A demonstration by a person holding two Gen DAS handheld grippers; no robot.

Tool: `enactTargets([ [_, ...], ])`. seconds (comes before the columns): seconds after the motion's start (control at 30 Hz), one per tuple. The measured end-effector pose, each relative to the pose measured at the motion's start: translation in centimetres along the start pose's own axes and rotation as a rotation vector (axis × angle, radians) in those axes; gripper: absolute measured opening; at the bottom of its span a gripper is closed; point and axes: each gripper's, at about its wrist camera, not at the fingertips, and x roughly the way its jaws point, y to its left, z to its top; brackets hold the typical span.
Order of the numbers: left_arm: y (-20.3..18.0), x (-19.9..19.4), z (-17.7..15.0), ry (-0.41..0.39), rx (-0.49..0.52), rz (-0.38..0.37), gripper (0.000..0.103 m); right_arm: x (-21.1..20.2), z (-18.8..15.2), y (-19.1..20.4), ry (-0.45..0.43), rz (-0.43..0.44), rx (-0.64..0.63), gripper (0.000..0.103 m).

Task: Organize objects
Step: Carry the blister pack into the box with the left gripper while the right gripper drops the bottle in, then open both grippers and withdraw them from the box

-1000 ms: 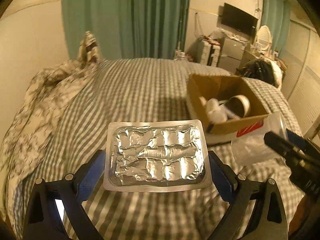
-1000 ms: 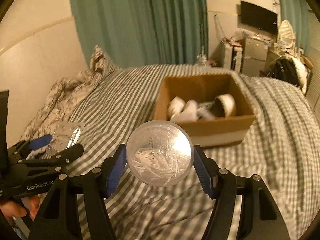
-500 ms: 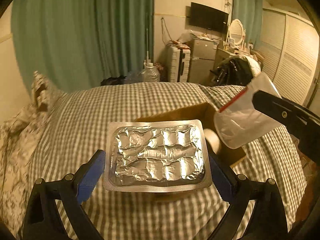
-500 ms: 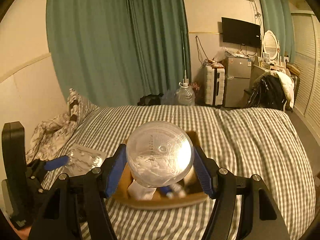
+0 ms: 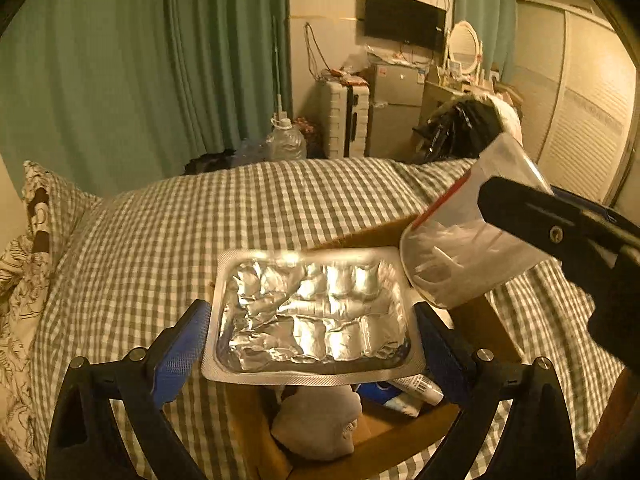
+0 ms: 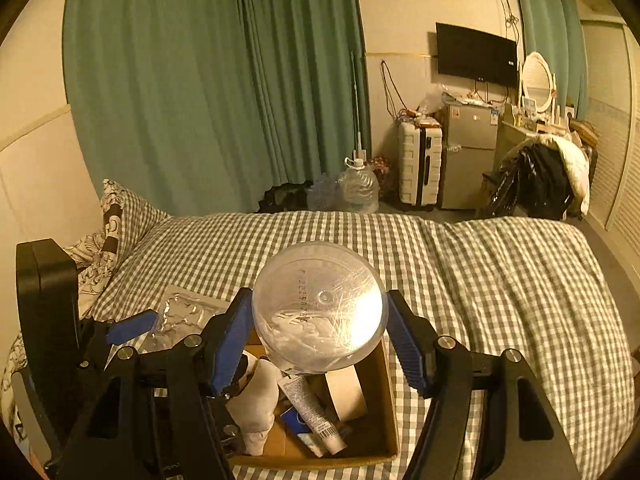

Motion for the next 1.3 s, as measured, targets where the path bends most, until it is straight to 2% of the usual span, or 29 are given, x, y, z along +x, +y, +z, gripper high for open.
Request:
enactTargets([
  [0.17, -0.1, 1.0, -0.5, 0.036, 0.001, 0.005, 0.103, 0.9, -0.1, -0.6, 0.023, 0.018, 0.004, 0.066],
  [0.27, 0.1, 0.6, -0.5, 0.036, -0.002, 0.018, 0.103, 0.1, 0.0, -0.5, -0.005, 0.026, 0.005, 0.070],
  [0.47, 0.9, -2.8, 1.0, -0.011, -0.009, 0.032, 0.103, -2.6, 1.0, 0.0, -0.031, 0.018, 0.009, 0.072],
  [0.7, 2.2, -10.1, 2.0, -0.108, -0.030, 0.053, 0.103, -8.6, 2.8, 2.1, -0.090, 0.007, -0.011, 0.075],
  [0.97, 4.3, -20.0, 1.9, -0.233, -0.063, 0.083, 0.103, -18.3, 4.4, 6.1, -0.206, -0.002, -0.074, 0.084],
  [1.17, 6.0, -25.3, -0.2, -0.300, -0.094, 0.105, 0.103, -23.3, 3.4, 8.4, -0.243, -0.009, -0.118, 0.091],
  [1.3, 6.8, -28.4, -2.3, -0.369, -0.120, 0.087, 0.103, -24.9, 1.0, 9.2, -0.249, -0.018, -0.144, 0.096],
])
